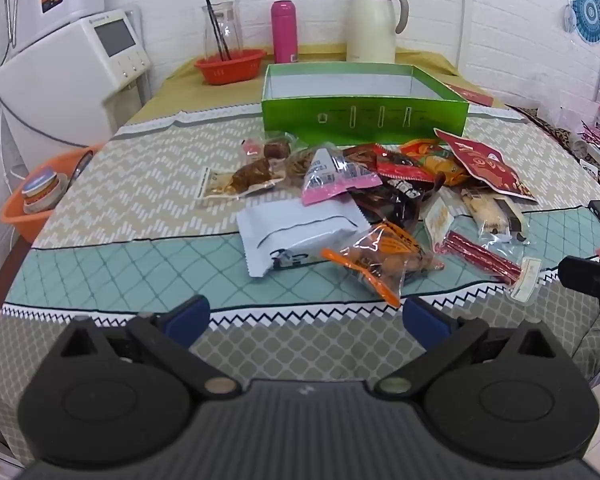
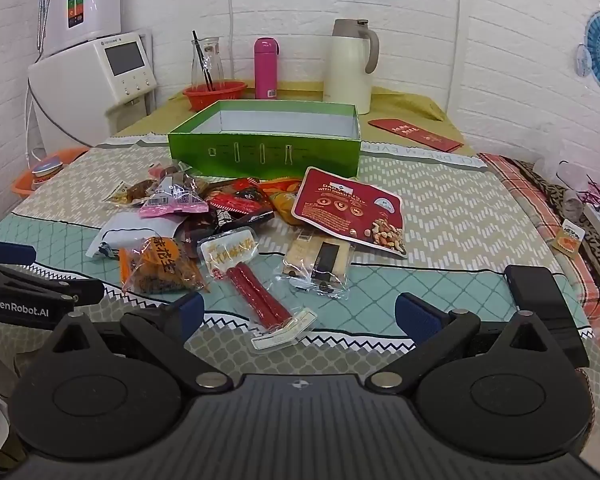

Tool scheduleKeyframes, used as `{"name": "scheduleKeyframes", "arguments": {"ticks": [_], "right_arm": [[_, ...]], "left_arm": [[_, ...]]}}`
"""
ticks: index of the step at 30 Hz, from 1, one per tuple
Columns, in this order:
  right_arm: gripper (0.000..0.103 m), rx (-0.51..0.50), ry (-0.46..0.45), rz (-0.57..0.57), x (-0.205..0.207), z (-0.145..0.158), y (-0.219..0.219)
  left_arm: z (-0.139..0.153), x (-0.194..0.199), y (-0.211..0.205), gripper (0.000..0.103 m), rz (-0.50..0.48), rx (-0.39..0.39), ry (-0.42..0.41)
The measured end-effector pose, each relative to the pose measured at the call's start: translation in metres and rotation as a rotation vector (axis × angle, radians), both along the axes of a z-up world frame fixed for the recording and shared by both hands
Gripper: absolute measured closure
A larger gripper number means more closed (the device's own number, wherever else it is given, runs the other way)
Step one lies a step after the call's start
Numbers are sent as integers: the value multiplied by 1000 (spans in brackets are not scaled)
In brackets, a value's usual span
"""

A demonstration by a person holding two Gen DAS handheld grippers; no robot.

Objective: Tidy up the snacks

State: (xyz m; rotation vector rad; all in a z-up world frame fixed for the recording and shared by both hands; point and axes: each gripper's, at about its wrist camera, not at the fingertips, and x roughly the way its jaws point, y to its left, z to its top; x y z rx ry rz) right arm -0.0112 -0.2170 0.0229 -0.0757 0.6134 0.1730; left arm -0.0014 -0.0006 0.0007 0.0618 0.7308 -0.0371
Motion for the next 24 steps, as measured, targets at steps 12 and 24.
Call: {"name": "scheduleKeyframes", "arguments": {"ticks": [12, 24], "right_arm": [[0, -2, 3, 18, -2, 8, -9], [0, 1, 4, 7, -2, 1, 1]], "left_arm": [[1, 2, 3, 1, 4, -5, 1], [1, 2, 3, 1, 0, -3, 11]]}}
